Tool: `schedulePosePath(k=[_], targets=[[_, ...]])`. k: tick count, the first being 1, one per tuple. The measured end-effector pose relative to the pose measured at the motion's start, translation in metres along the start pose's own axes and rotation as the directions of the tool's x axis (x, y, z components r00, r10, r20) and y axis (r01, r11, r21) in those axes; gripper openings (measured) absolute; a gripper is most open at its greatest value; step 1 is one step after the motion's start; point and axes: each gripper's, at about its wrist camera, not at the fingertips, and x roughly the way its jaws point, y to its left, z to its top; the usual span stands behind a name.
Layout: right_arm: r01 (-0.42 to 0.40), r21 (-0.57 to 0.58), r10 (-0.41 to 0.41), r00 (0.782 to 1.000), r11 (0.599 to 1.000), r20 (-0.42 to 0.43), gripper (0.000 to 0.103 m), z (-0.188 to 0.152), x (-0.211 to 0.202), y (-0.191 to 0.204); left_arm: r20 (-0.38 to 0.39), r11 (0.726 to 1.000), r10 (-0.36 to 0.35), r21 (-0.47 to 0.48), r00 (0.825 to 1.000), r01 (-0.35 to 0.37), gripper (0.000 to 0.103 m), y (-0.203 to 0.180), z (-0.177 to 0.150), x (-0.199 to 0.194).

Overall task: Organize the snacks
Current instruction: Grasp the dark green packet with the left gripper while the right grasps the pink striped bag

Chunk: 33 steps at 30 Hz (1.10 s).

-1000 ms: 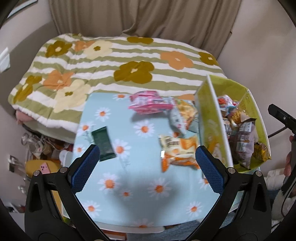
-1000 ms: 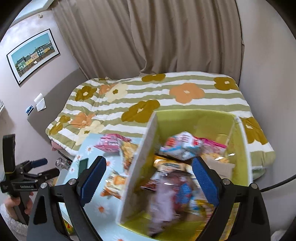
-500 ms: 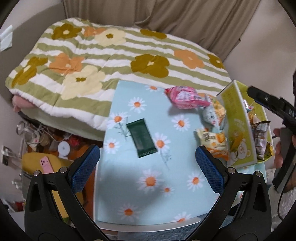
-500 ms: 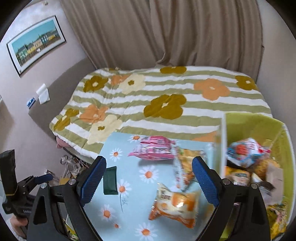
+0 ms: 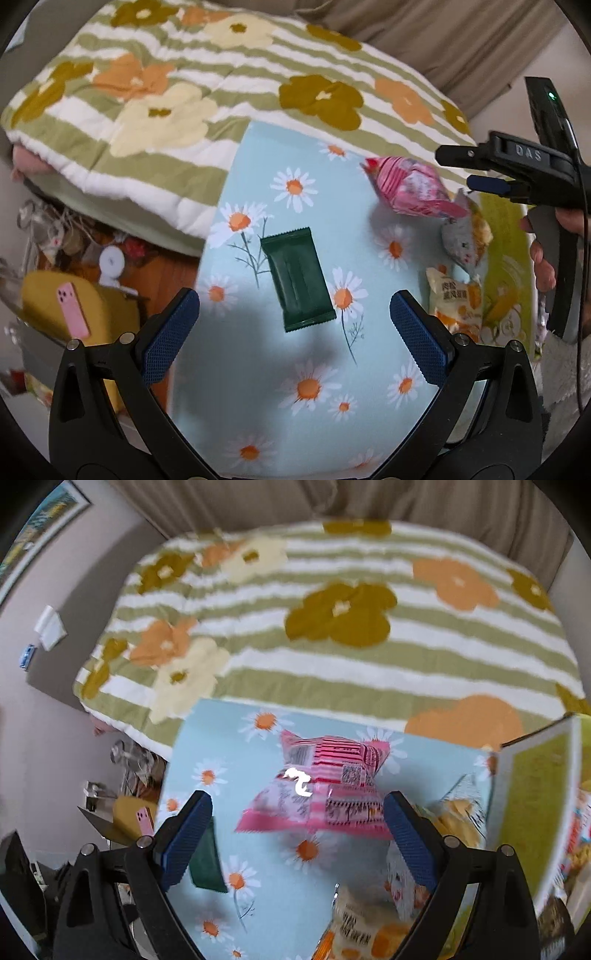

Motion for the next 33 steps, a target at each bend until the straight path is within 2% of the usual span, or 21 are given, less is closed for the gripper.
schedulePosePath(k=[7,16,20,22,23,25,30,33], targets=[[0.031,0.0,-0.031,0.994,1.0,-0.102,0.092,0.015,0.041,-0.013,-0.075,0.995,0.061,-0.08,0.995,-0.067,0.101,-0.008,-0.003,0.051],[0.06,-0.037,-0.066,0.979,0.997,-0.194,0.092,0.027,0.075,-0.015,-0.118,0.985,0.1,-0.131,0.988,-0.115,0.098,-0.009,-0.005,0.079],[0.073,-0.076,-0.085,0.981,0.994,-0.172,0.082,0.025,0.074,-0.012,-0.127,0.98,0.112,-0.153,0.986,-0.131,0.095,-0.007,-0.004,0.085],[0.05,-0.092,-0.065,0.985,0.994,-0.157,0.079,0.022,0.072,-0.009,-0.127,0.977,0.121,-0.158,0.985,-0.14,0.093,-0.007,-0.003,0.087],[0.036,-0.096,-0.05,0.987,0.995,-0.152,0.078,0.021,0.072,-0.008,-0.128,0.977,0.127,-0.158,0.984,-0.146,0.092,-0.008,-0.004,0.088],[0.023,-0.118,-0.04,0.99,0.993,-0.137,0.077,0.015,0.071,-0.004,-0.131,0.975,0.139,-0.156,0.982,-0.159,0.083,-0.009,-0.004,0.09],[-0.003,-0.163,-0.014,0.995,0.987,-0.103,0.077,0.008,0.064,0.006,-0.121,0.969,0.174,-0.156,0.977,-0.192,0.08,-0.014,-0.001,0.093],[-0.011,-0.178,-0.005,0.996,0.984,-0.085,0.077,0.009,0.058,0.009,-0.113,0.965,0.219,-0.121,0.969,-0.232,0.067,-0.02,0.001,0.095]])
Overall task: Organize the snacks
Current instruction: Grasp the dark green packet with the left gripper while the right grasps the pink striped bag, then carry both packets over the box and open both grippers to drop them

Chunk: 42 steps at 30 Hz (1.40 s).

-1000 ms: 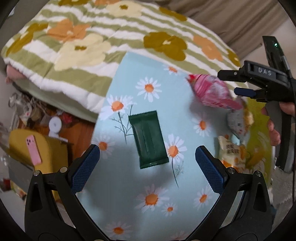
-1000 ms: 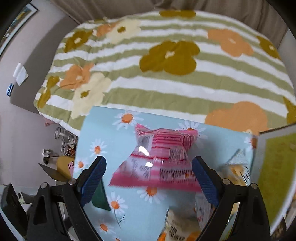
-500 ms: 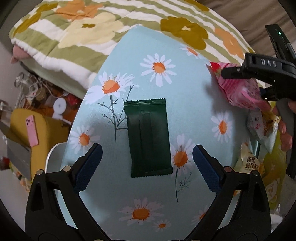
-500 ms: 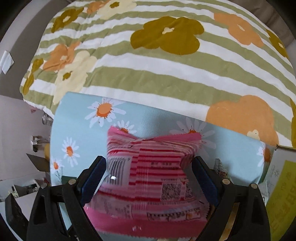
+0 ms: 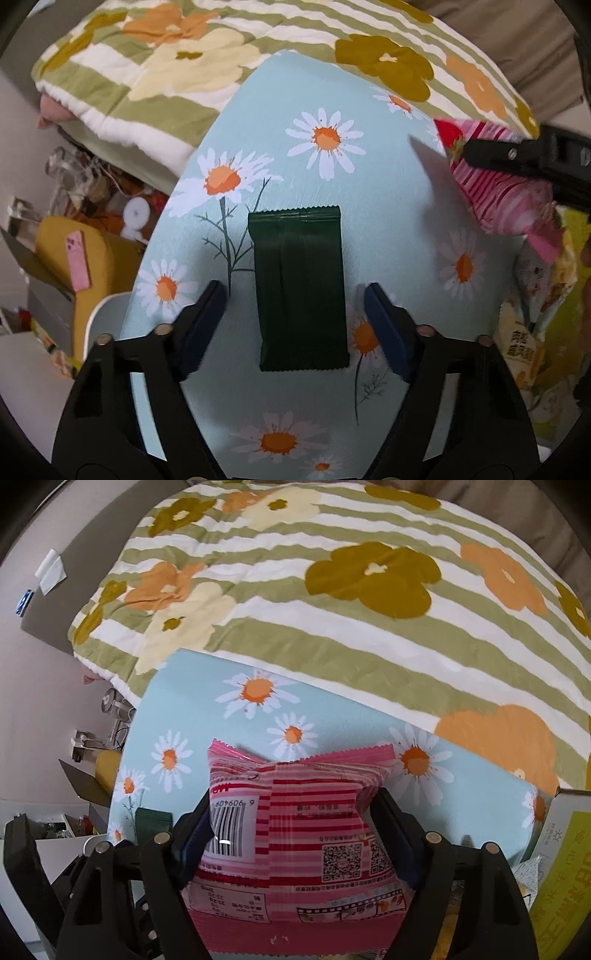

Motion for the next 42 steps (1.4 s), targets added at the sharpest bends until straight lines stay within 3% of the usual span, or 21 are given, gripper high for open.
schedulePosePath(k=[2,4,6,15,29,36,42], targets=[[-0.001,-0.008,0.001,1.0,1.0,0.012,0.077,0.001,-0.004,0.001,-0.001,0.999,0.036,0.021,0.999,-0.036,0.061,-0.003,0.0,0.0],[-0.002,-0.011,0.002,1.0,1.0,0.02,0.077,0.002,-0.006,0.002,0.003,0.999,0.041,0.034,0.999,-0.041,0.048,-0.003,-0.001,-0.002],[-0.007,-0.01,0.008,1.0,1.0,0.025,0.077,0.002,-0.008,0.002,0.005,0.998,0.048,0.045,0.999,-0.048,0.043,-0.004,-0.001,-0.003],[-0.018,-0.006,0.018,0.999,1.0,0.047,0.077,-0.007,-0.018,0.004,0.005,0.999,-0.017,0.051,1.0,0.017,0.04,0.0,-0.003,-0.008],[0.002,0.048,-0.012,0.981,0.999,0.192,0.077,-0.027,-0.09,0.015,0.13,0.984,-0.121,0.148,0.984,0.102,0.04,-0.012,0.01,-0.077],[0.004,0.15,-0.053,0.945,0.989,0.323,0.077,-0.06,-0.157,0.011,0.202,0.948,-0.217,0.275,0.955,0.158,0.04,-0.035,0.008,-0.13],[0.032,0.284,-0.157,0.889,0.958,0.43,0.077,-0.103,-0.215,-0.011,0.233,0.883,-0.325,0.423,0.916,0.205,0.04,-0.07,0.003,-0.178]])
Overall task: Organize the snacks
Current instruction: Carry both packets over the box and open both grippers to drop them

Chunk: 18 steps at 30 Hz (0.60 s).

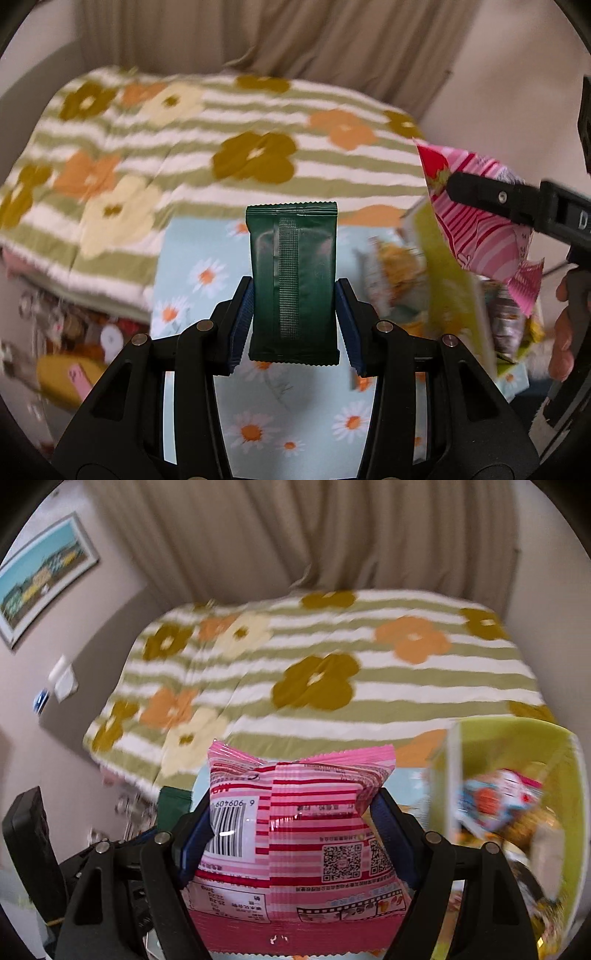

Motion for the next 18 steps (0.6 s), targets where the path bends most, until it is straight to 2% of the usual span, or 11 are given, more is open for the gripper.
schedulePosePath(k=[4,9,18], targets=[[0.051,0.079,-0.057,0.996,0.996,0.065,0.077,-0.008,-0.039,-0.033,0.024,0.995,-0.062,0.083,0.998,0.06,0.04,-0.038,0.015,-0.011],[0.093,0.147,-0.109,0.989,0.985,0.104,0.077,-0.018,-0.074,-0.086,0.03,0.981,-0.134,0.143,0.991,0.129,0.04,-0.098,0.029,-0.014],[0.115,0.188,-0.135,0.986,0.975,0.099,0.077,-0.025,-0.11,-0.193,0.007,0.97,-0.189,0.16,0.982,0.186,0.04,-0.207,0.033,0.011]])
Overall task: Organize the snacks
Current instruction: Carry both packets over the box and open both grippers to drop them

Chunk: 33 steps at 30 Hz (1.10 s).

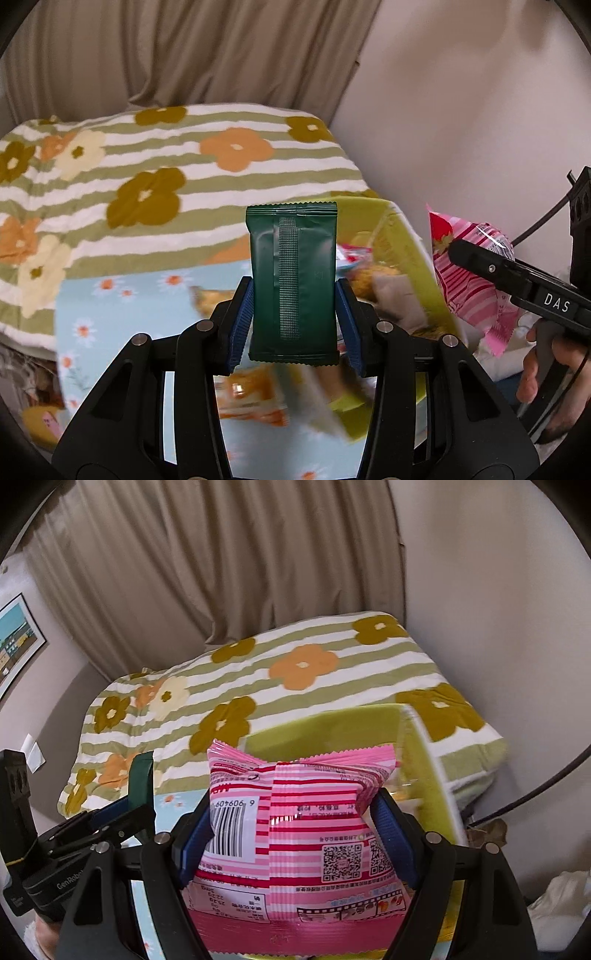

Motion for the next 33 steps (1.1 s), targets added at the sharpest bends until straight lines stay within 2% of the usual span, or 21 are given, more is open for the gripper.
schedulePosePath(k=[6,11,12,13,15,20,30,32,33], targets=[[-0.018,0.003,0.018,0.999,1.0,-0.038,0.077,0.005,0.005,-0.059,-0.053,1.0,-0.01,-0.004,0.999,0.009,0.04,-0.057,0.003,0.05],[-0.064,-0.001,0.064,0.995,0.998,-0.081,0.077,0.007,0.02,-0.081,-0.106,0.999,0.019,-0.025,0.994,-0.021,0.044,-0.077,0.001,0.083],[-0.075,-0.001,0.074,0.993,0.997,-0.086,0.077,0.006,0.021,-0.083,-0.126,0.999,0.037,-0.023,0.991,-0.04,0.057,-0.08,0.0,0.09],[-0.086,-0.001,0.086,0.992,0.996,-0.09,0.077,0.005,0.021,-0.086,-0.134,0.998,0.052,-0.021,0.99,-0.055,0.083,-0.082,-0.001,0.093],[-0.105,-0.003,0.104,0.989,0.994,-0.103,0.077,0.004,0.028,-0.088,-0.125,0.996,0.083,-0.012,0.989,-0.085,0.103,-0.084,-0.005,0.094],[-0.138,0.006,0.138,0.982,0.99,-0.133,0.077,0.0,0.04,-0.091,-0.121,0.993,0.112,-0.034,0.986,-0.117,0.103,-0.079,-0.015,0.078],[-0.17,-0.089,0.156,0.977,0.981,-0.142,0.078,0.012,0.058,-0.07,-0.083,0.982,0.153,-0.101,0.985,-0.161,0.103,-0.055,-0.026,0.059],[-0.164,-0.118,0.147,0.979,0.979,-0.142,0.082,0.013,0.065,-0.062,-0.073,0.979,0.163,-0.115,0.984,-0.17,0.103,-0.049,-0.029,0.052],[-0.152,-0.136,0.134,0.982,0.979,-0.132,0.089,0.013,0.067,-0.058,-0.068,0.978,0.164,-0.122,0.984,-0.171,0.103,-0.046,-0.031,0.049]])
